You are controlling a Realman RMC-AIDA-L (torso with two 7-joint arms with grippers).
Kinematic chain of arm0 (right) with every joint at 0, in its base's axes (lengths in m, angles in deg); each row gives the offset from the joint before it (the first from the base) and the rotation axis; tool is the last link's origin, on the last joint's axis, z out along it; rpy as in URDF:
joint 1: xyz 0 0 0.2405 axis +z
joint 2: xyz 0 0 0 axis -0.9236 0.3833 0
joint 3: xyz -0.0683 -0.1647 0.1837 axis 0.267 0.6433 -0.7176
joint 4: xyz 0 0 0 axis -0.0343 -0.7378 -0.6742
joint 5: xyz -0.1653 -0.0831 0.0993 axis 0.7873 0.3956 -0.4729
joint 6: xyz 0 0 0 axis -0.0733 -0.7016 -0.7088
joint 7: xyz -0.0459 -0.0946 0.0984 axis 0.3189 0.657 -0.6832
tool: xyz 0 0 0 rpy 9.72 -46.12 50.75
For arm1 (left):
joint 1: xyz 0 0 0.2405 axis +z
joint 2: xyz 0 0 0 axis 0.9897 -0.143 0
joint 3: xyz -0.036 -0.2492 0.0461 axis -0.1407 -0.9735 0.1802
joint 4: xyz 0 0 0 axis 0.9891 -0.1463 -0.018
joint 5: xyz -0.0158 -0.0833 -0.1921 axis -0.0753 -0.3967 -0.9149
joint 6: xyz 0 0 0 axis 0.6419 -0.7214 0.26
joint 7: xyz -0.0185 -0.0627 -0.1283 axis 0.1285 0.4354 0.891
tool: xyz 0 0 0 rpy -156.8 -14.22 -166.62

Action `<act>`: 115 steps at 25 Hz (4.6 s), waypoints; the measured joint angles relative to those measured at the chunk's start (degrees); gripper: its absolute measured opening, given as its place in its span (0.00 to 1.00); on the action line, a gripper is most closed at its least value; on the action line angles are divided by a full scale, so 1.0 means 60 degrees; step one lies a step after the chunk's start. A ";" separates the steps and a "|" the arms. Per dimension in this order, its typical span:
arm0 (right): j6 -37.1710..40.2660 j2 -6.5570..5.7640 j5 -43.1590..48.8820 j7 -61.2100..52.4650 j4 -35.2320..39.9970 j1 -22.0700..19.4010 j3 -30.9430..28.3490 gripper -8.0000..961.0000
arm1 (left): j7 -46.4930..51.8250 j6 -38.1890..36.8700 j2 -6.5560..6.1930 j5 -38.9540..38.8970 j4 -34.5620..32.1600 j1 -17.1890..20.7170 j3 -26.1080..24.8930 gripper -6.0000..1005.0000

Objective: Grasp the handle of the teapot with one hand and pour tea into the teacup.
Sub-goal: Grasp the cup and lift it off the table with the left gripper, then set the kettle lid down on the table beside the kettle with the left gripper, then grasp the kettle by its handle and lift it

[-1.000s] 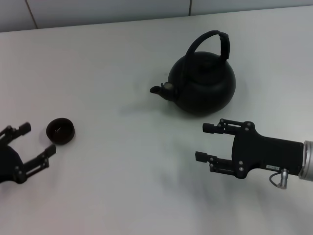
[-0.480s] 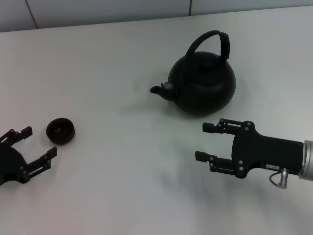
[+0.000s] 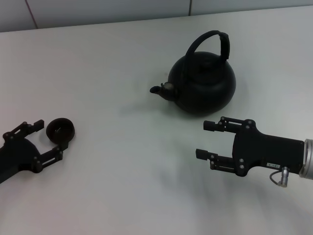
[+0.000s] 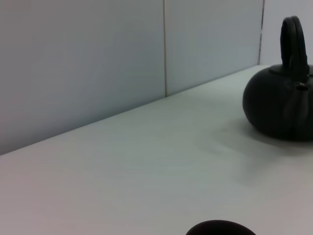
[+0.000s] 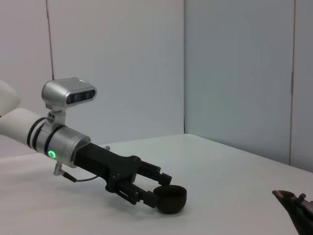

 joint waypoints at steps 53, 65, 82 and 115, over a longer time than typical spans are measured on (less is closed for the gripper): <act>0.0075 0.0005 -0.0009 -0.0009 0.0000 0.0229 -0.0027 0.69 | -0.0712 0.0653 0.0090 -0.0014 0.1846 -0.2907 0.0595 0.69; 0.0075 0.0015 -0.0097 -0.0009 0.0001 0.0234 -0.0026 0.69 | -0.0868 0.1268 0.0099 -0.0040 0.2124 -0.2966 0.0837 0.69; 0.0104 0.0015 -0.0113 -0.0009 -0.0013 0.0192 -0.0024 0.69 | -0.0991 0.1456 0.0098 -0.0061 0.2356 -0.2969 0.0812 0.69; 0.0115 0.0006 -0.0119 0.0020 -0.0029 0.0318 -0.0010 0.69 | 0.0314 -0.4939 -0.0885 -0.0450 -0.0755 0.0862 -0.0661 0.86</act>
